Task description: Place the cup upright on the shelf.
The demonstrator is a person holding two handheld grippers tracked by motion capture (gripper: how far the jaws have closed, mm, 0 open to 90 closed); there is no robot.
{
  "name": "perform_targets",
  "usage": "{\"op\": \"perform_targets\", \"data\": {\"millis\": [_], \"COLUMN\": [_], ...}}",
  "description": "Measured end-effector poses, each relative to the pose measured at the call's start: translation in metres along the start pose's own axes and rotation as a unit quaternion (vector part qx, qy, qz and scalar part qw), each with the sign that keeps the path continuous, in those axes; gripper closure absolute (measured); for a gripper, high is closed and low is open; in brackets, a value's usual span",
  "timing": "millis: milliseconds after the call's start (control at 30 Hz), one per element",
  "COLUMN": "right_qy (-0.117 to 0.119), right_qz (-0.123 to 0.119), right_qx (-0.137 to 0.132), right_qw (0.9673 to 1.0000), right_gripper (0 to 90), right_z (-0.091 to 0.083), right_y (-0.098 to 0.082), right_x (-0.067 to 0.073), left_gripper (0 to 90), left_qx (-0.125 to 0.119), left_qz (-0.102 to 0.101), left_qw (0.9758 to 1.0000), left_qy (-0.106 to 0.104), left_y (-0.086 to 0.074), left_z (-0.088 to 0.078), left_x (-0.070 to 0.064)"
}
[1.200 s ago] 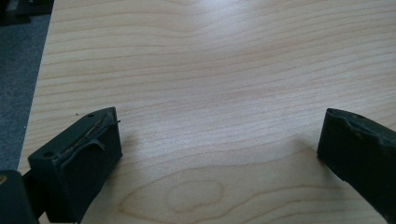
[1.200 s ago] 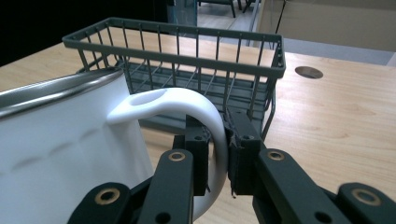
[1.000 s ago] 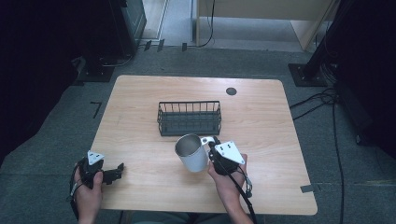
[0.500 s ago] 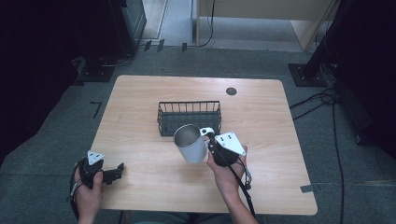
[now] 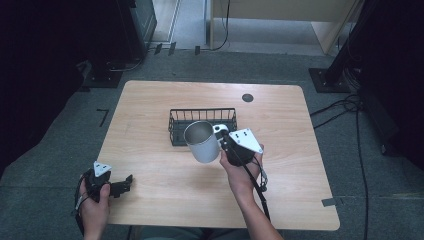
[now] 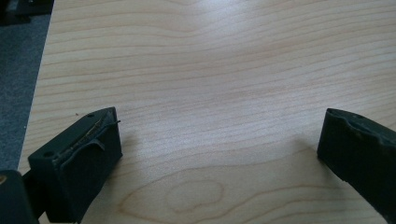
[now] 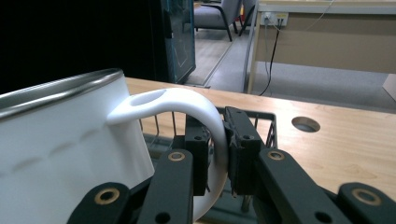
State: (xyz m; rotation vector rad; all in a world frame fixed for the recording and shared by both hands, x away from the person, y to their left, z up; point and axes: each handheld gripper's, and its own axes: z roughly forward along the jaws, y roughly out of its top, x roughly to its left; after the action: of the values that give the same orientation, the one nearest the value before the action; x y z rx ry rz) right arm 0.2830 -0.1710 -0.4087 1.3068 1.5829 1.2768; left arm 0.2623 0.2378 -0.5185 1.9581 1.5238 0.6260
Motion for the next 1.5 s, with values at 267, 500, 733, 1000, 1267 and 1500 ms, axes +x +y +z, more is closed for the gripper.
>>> {"op": "perform_targets", "data": {"millis": [267,500,733,1000,1267,1500], "right_qy": [-0.004,-0.008,-0.021,-0.031,-0.044,-0.073], "right_qz": [0.002,0.006,0.007,0.008,0.015,0.016], "right_qx": [-0.005,-0.009,-0.012,-0.018,-0.019,-0.013], "right_qw": [1.0,0.9999,0.9997,0.9993,0.9987,0.9971], "right_gripper": [80.6,80.6,80.7,80.7,80.7,80.8], "right_z": [0.011,0.027,0.044,0.061,0.082,0.104], "right_y": [0.015,0.026,0.033,0.039,0.042,0.031], "right_x": [-0.001,0.001,0.002,0.005,0.012,0.016], "left_gripper": [0.0,0.0,0.0,0.0,0.0,0.0], "left_qx": [0.0,0.0,0.001,0.0,0.0,0.0], "left_qz": [0.0,0.0,0.001,0.0,0.001,0.0], "left_qw": [1.0,1.0,1.0,1.0,1.0,1.0], "left_qy": [0.0,0.0,0.0,0.0,0.0,0.0], "left_y": [0.0,0.0,0.0,0.0,0.0,0.0], "left_z": [0.0,0.0,0.0,0.0,0.0,0.0], "left_x": [0.0,0.0,0.0,0.0,0.0,0.0]}}
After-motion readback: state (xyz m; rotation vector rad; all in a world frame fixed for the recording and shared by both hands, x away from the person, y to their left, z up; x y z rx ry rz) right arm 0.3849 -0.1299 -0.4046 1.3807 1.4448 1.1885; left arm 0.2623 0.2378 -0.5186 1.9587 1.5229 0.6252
